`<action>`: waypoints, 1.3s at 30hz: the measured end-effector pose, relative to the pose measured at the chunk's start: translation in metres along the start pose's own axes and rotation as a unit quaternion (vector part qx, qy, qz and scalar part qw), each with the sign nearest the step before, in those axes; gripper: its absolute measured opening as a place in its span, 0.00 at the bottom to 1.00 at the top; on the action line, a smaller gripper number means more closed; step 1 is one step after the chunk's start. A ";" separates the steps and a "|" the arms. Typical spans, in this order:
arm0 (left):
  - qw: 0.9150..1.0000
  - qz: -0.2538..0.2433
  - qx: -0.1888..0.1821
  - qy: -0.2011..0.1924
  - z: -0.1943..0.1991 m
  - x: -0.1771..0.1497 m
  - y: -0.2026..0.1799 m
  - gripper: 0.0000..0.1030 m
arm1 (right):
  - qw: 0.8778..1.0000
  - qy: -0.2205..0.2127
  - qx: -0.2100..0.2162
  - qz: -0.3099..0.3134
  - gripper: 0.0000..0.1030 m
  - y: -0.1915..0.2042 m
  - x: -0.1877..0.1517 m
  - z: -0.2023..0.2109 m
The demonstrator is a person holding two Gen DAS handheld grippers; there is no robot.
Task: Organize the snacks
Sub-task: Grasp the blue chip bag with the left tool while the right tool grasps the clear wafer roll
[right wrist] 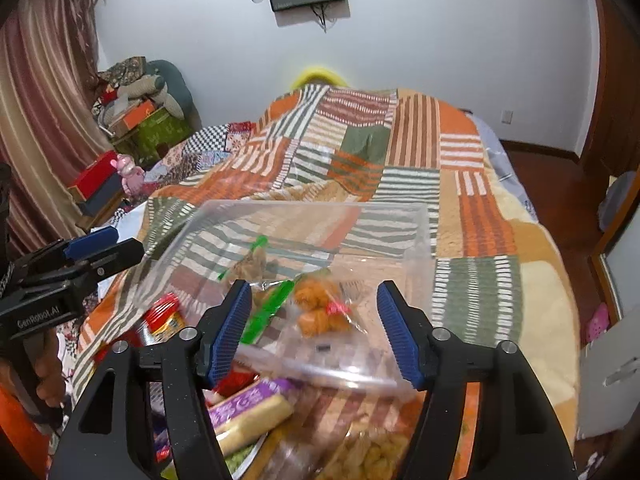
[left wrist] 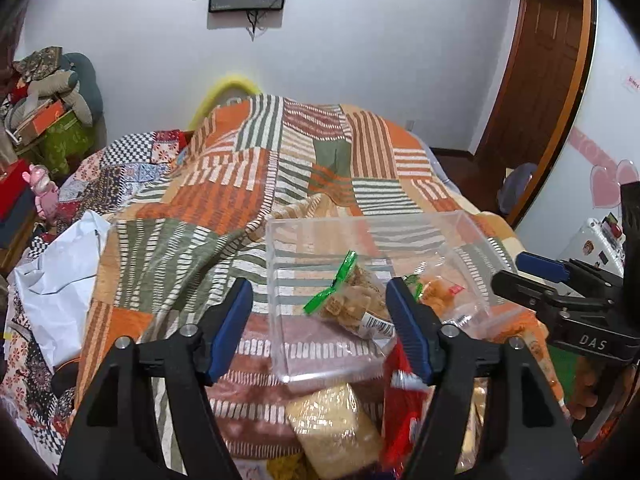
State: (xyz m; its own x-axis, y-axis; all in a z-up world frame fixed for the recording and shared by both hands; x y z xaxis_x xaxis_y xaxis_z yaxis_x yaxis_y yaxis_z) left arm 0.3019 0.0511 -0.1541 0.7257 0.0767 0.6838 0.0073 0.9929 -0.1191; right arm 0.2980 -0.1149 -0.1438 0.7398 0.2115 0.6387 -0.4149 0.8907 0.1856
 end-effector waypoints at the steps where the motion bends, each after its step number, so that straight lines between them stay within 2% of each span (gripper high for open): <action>1: 1.000 0.000 0.001 -0.004 0.005 -0.001 0.001 0.71 | 1.000 -0.005 0.000 0.001 0.65 0.001 -0.001 0.006; 6: 1.000 -0.003 0.012 -0.018 0.034 -0.015 0.004 0.74 | 1.000 -0.022 0.001 0.005 0.68 0.006 -0.008 0.030; 11: 1.000 -0.004 0.018 -0.022 0.055 -0.034 0.004 0.82 | 0.999 -0.032 -0.005 0.014 0.74 0.012 -0.024 0.049; 13: 1.000 -0.003 0.017 -0.019 0.061 -0.044 0.003 0.85 | 0.999 -0.032 -0.009 0.021 0.74 0.015 -0.032 0.053; 20: 1.000 -0.002 0.015 0.002 0.068 -0.080 -0.003 0.86 | 0.999 -0.023 -0.009 0.028 0.74 0.025 -0.058 0.056; 25: 1.000 -0.012 0.024 0.013 0.070 -0.105 -0.009 0.86 | 1.000 -0.010 -0.008 0.024 0.74 0.028 -0.077 0.054; 36: 0.998 0.011 -0.001 0.063 0.046 -0.152 -0.020 0.86 | 0.998 0.057 0.016 -0.017 0.74 0.024 -0.125 0.020; 38: 0.997 0.012 -0.008 0.075 0.041 -0.161 -0.022 0.86 | 0.997 0.066 0.023 -0.024 0.69 0.025 -0.130 0.016; 39: 0.997 0.012 -0.009 0.079 0.038 -0.164 -0.023 0.86 | 0.997 0.071 0.025 -0.025 0.63 0.026 -0.133 0.014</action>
State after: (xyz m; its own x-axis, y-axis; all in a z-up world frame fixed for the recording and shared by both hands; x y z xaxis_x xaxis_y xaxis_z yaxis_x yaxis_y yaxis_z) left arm 0.1568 0.0195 -0.2362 0.8254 0.0831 0.5583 0.0003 0.9890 -0.1476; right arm 0.1814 -0.1255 -0.2136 0.8262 0.2253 0.5163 -0.3993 0.8808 0.2546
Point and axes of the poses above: each gripper's, at about its wrist camera, not at the fingertips, and z roughly against the way its jaws point, y to its left, x to its top, the point moved 10 cm from there along -z, roughly the way its jaws point, and after that the axes turned 4 degrees about y, right-handed, at the moved point
